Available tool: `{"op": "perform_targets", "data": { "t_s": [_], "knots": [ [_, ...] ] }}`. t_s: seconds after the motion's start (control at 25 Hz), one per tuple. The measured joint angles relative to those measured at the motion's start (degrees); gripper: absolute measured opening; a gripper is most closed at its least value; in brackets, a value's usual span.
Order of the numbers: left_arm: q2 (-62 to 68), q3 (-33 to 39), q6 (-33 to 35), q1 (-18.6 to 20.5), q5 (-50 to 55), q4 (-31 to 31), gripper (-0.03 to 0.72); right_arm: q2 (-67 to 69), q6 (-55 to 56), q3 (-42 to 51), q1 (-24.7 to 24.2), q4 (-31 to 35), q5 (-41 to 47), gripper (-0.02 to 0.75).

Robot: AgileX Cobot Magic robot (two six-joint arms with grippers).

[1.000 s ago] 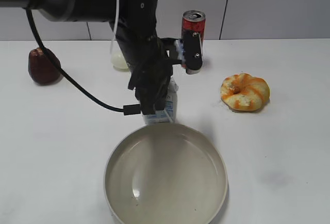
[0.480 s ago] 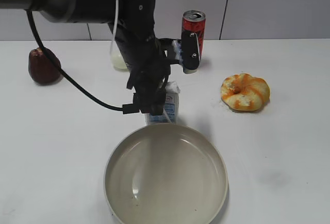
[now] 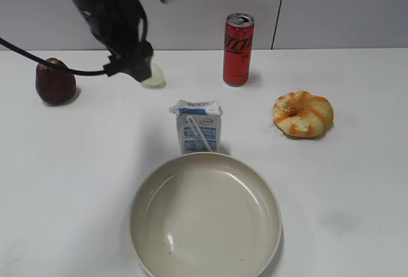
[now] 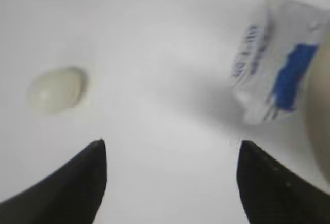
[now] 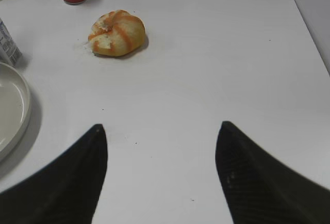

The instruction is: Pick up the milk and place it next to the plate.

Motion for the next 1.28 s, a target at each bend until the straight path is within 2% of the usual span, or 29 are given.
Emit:
{"op": "perform_targets", "data": {
  "t_s": [0.16,0.28,0.44,0.68,0.96,1.12,1.28],
  "knots": [
    [-2.57,0.07,-15.32,7.79,4.41,2.43,0.590,0.00,0.00,0.00,0.00,0.00,0.00,0.500],
    [-5.17,2.87,-23.70,13.67,7.71,2.69,0.590,0.00,0.00,0.00,0.00,0.00,0.00,0.500],
    [-11.88,12.42,-27.69,20.48,8.63,2.36,0.590,0.00,0.00,0.00,0.00,0.00,0.00,0.500],
    [-27.61,31.24,-28.50,29.72,7.80,1.86,0.588,0.00,0.00,0.00,0.00,0.00,0.00,0.500],
    [-49.39,50.31,-28.68,30.81,7.85,-7.20,0.588,0.00,0.00,0.00,0.00,0.00,0.00,0.500],
    [-61.19,57.48,-28.68,30.81,8.09,-8.97,0.588,0.00,0.00,0.00,0.00,0.00,0.00,0.500],
    [-72.61,61.34,-28.68,30.81,9.44,-9.22,0.588,0.00,0.00,0.00,0.00,0.00,0.00,0.500]
  ]
}}
